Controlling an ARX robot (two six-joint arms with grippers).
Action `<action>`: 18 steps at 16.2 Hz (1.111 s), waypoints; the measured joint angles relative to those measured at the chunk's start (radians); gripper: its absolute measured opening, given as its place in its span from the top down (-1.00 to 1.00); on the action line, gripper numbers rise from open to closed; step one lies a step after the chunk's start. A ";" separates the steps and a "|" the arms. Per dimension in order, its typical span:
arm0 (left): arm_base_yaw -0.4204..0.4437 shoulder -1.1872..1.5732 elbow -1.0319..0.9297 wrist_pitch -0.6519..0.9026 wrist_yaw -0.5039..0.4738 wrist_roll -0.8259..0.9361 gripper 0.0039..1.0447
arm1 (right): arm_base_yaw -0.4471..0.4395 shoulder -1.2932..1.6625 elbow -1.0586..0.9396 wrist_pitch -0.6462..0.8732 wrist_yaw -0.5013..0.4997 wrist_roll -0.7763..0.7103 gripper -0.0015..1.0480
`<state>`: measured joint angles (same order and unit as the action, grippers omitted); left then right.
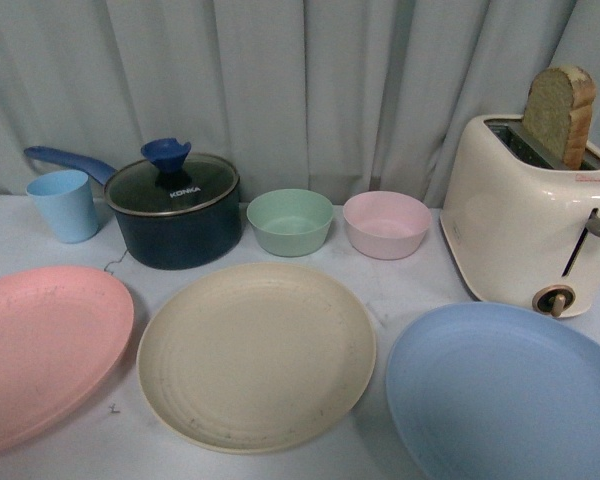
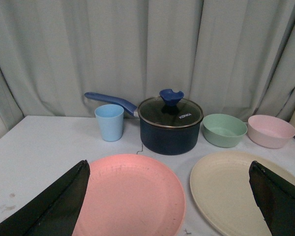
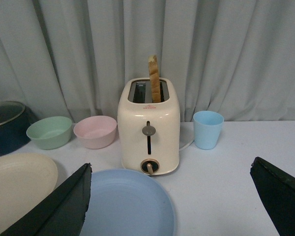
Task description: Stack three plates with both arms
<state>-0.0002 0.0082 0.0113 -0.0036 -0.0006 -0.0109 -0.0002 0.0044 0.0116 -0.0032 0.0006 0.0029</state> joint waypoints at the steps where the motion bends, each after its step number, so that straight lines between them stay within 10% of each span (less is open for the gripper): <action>1: 0.000 0.000 0.000 0.000 0.000 0.000 -0.88 | 0.000 0.000 0.000 0.000 0.000 0.000 -0.87; 18: 0.000 0.000 0.000 0.000 0.000 0.000 -0.88 | 0.000 0.000 0.000 0.000 0.000 0.000 -0.87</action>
<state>-0.0002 0.0082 0.0113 -0.0036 -0.0006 -0.0109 -0.0002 0.0044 0.0116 -0.0032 0.0002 0.0029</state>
